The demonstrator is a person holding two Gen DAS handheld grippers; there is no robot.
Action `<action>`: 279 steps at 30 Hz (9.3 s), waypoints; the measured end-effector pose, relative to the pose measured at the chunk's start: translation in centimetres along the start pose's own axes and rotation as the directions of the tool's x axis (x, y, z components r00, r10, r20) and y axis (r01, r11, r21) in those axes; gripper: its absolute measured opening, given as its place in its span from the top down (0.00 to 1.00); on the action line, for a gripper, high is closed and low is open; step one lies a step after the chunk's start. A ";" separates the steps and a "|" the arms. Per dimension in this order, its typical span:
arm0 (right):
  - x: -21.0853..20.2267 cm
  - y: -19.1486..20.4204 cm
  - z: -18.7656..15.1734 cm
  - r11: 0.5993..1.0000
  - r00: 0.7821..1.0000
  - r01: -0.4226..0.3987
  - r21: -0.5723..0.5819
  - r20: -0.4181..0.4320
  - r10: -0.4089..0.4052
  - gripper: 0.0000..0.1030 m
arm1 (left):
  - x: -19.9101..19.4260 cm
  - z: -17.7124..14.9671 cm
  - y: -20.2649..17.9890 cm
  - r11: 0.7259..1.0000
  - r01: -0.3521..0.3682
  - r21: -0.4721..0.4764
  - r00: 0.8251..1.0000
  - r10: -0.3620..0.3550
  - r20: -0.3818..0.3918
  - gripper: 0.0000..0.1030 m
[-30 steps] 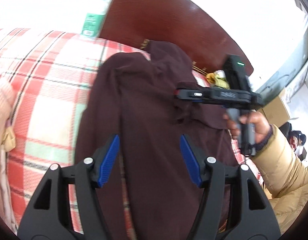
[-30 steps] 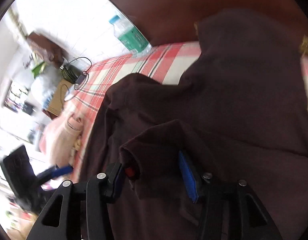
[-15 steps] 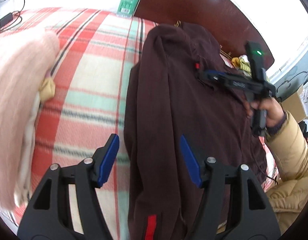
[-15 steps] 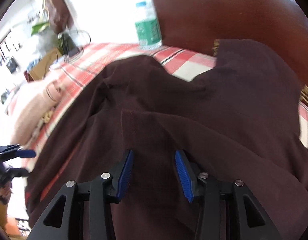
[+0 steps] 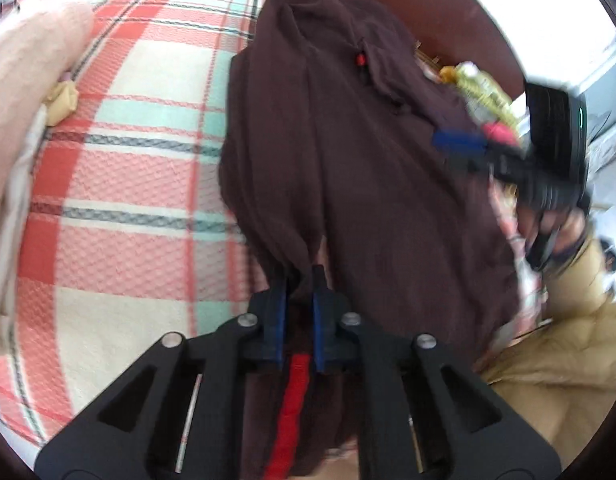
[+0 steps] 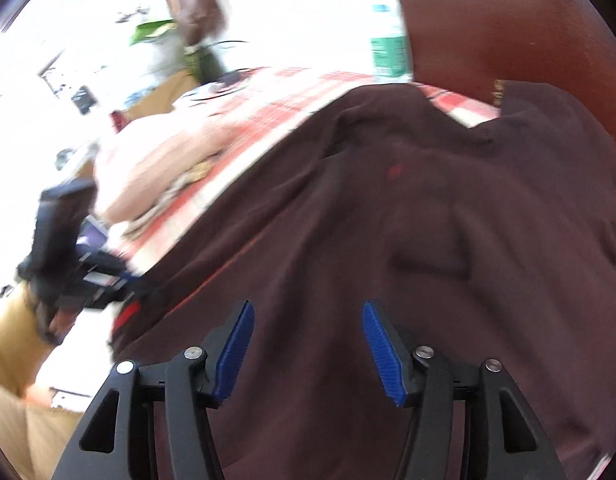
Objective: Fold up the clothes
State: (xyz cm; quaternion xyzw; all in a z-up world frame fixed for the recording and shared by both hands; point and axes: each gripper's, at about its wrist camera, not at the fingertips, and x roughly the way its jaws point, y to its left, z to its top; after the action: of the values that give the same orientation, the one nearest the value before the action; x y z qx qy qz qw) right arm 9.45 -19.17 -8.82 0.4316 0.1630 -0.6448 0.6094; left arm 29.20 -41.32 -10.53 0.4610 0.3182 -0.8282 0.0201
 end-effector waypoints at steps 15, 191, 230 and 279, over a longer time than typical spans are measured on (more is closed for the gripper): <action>-0.7 7.0 -0.7 0.999 0.975 -0.006 -0.033 0.220 0.013 0.26 | -2.3 9.0 -7.7 0.925 0.363 -0.114 0.929 -0.350 0.121 0.91; -10.7 -8.2 -15.8 0.885 0.985 0.125 0.448 0.050 -0.164 0.24 | 1.1 -2.3 -3.2 0.990 -0.002 0.141 0.999 -0.005 0.051 0.35; -12.0 -5.1 -21.6 0.804 0.944 -0.193 0.563 0.330 -0.004 0.84 | 2.6 -4.6 -6.4 0.947 0.292 -0.131 0.954 -0.299 -0.035 0.83; -10.7 -20.5 -5.8 0.762 0.961 -0.148 0.631 0.273 -0.039 0.73 | 12.2 18.0 -7.3 0.983 0.184 -0.029 0.977 -0.186 -0.108 0.60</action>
State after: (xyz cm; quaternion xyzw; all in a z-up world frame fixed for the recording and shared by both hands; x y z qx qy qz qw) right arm -8.70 -3.84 -10.55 0.5275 -0.1660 -0.6955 0.4587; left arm 6.28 -42.13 -9.54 0.4743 0.3681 -0.7966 -0.0703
